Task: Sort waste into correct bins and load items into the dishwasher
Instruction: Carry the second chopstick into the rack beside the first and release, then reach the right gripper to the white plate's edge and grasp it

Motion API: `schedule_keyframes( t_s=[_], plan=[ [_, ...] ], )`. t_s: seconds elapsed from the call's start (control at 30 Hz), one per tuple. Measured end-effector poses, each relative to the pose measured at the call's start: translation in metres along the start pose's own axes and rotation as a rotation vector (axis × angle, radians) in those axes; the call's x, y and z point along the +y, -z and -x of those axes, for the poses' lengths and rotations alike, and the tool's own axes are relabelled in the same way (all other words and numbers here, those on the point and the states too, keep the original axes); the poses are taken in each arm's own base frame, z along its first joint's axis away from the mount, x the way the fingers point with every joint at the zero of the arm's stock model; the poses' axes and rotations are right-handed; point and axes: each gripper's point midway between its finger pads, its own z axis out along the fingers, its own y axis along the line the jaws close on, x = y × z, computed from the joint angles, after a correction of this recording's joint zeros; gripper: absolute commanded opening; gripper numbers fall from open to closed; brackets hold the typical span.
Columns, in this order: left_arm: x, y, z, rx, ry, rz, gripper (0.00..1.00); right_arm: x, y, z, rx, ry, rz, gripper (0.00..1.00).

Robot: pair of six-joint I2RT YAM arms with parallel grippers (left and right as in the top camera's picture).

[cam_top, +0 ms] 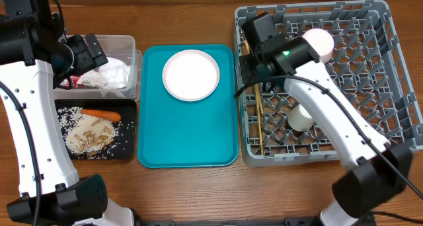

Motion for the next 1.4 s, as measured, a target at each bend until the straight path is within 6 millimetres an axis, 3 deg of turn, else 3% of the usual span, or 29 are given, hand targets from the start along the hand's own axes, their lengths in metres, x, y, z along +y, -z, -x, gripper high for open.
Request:
schedule_keyframes(
  t_s=[0.23,0.53,0.73,0.8,0.87,0.93,1.2,1.3,1.4],
  plan=[
    [0.0,0.0,0.0,0.0,0.0,0.0,1.0,0.0,-0.04,-0.016,0.068,0.004,-0.019,0.04],
    [0.0,0.0,0.0,0.0,0.0,0.0,1.0,0.002,-0.05,-0.011,0.034,-0.052,-0.011,0.04],
    [0.0,0.0,0.0,0.0,0.0,0.0,1.0,0.001,-0.07,-0.024,0.041,-0.079,-0.014,0.04],
    [0.0,0.0,0.0,0.0,0.0,0.0,1.0,0.0,-0.074,-0.029,0.049,-0.081,-0.016,0.07],
    [0.0,0.0,0.0,0.0,0.0,0.0,1.0,-0.001,-0.077,-0.033,0.056,-0.084,-0.019,0.18],
    [0.0,0.0,0.0,0.0,0.0,0.0,1.0,-0.001,-0.078,-0.033,0.054,-0.098,-0.021,0.32],
    [0.0,0.0,0.0,0.0,0.0,0.0,1.0,-0.01,-0.077,-0.033,0.056,-0.098,-0.05,0.41],
    [0.0,0.0,0.0,0.001,0.0,0.0,1.0,-0.008,-0.065,-0.024,0.054,-0.099,-0.046,0.41],
    [0.0,0.0,0.0,0.001,0.0,0.0,1.0,0.001,-0.04,0.002,0.009,-0.105,-0.009,0.42]
  ],
)
